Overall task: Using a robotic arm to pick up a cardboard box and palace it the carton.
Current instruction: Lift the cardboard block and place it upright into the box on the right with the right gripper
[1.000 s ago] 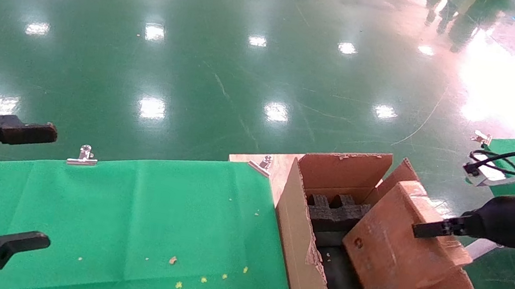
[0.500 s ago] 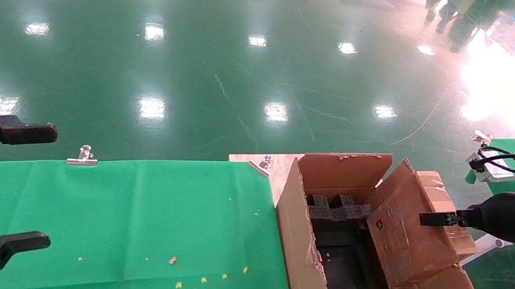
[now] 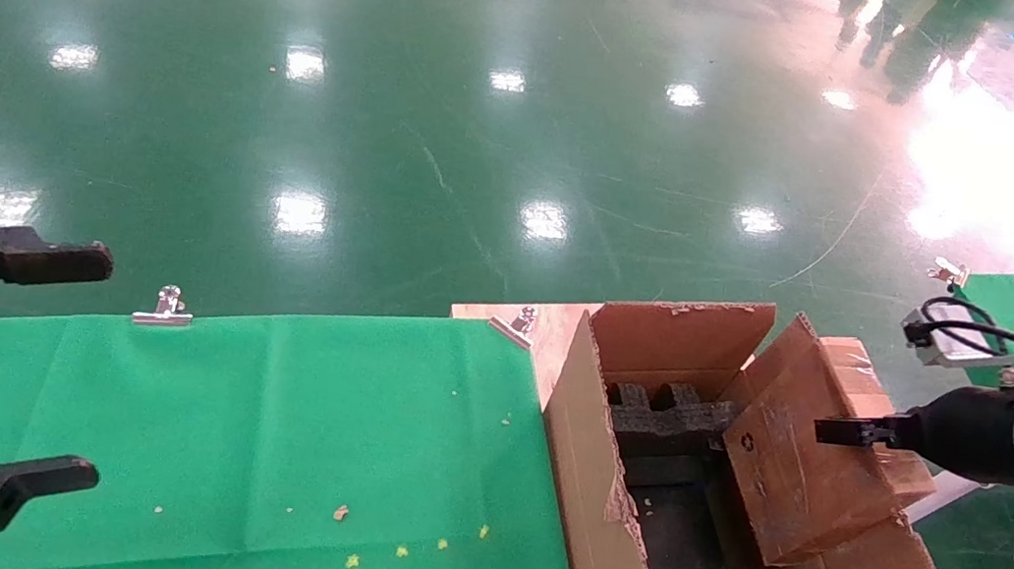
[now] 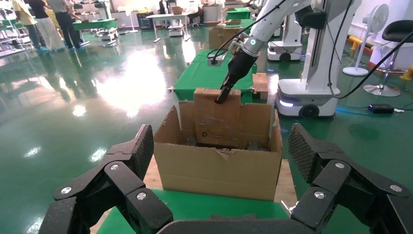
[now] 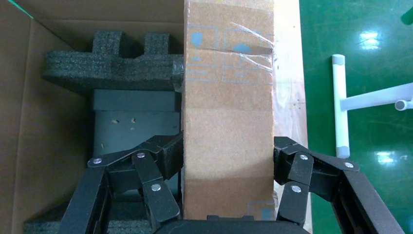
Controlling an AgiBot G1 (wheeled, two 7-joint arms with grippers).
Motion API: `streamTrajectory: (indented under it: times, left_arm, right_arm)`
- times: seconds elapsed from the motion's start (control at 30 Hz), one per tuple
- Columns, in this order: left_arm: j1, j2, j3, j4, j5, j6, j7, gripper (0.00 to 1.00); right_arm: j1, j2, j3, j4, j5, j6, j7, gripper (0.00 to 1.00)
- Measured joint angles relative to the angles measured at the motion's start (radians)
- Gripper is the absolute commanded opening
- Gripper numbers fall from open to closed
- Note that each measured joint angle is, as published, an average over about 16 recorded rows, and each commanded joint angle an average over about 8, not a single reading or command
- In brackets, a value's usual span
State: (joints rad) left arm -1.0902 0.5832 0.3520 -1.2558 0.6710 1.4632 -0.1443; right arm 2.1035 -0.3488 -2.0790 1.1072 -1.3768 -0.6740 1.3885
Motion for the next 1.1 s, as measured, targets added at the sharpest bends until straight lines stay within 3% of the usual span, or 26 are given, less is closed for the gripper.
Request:
streamTrajectory:
  times: [0.23, 0.53, 1.1]
  left_arm:
    - [0.0, 0.0, 0.0, 0.0, 0.0, 0.0, 0.0, 1.0]
    - [0.0, 0.0, 0.0, 0.0, 0.0, 0.0, 0.0, 1.0]
    - [0.0, 0.0, 0.0, 0.0, 0.0, 0.0, 0.0, 1.0]
  right_arm:
    - [-0.009, -0.012, -0.035, 0.053, -0.096, 0.034, 0.114, 0.0]
    - [-0.053, -0.041, -0.062, 0.064, -0.149, 0.08, 0.19, 0.0]
    - [-0.195, -0.142, -0.069, -0.042, -0.092, 0.172, 0.178, 0.0]
